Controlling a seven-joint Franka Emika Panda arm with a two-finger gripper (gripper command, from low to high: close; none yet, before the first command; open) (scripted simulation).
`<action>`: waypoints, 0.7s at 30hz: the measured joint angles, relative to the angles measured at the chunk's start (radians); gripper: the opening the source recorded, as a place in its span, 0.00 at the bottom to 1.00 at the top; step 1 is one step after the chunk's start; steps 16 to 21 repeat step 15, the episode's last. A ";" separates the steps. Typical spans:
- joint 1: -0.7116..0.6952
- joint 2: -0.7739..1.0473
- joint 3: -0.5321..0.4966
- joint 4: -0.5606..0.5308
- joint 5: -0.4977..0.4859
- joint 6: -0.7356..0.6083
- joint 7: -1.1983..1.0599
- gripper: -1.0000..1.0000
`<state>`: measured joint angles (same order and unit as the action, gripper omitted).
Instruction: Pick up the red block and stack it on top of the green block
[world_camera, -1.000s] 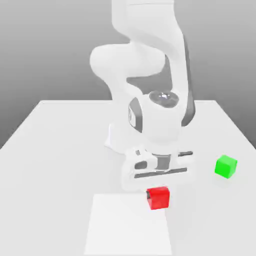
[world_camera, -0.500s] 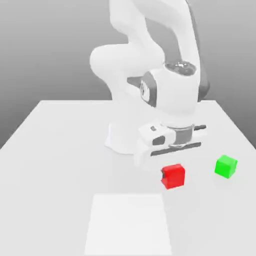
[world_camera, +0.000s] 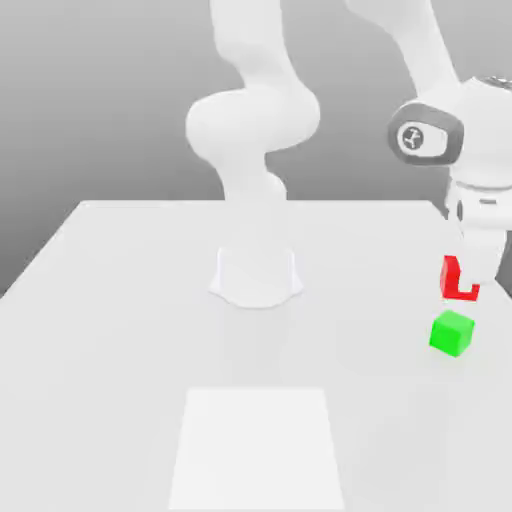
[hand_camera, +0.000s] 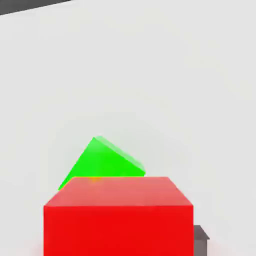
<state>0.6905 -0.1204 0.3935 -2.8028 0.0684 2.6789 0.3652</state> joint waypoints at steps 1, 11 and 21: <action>-0.008 0.016 0.006 0.003 -0.026 0.008 0.017 0.00; -0.044 0.172 -0.007 0.015 -0.244 0.132 0.171 0.00; -0.041 0.225 -0.011 0.011 -0.261 0.199 0.183 0.00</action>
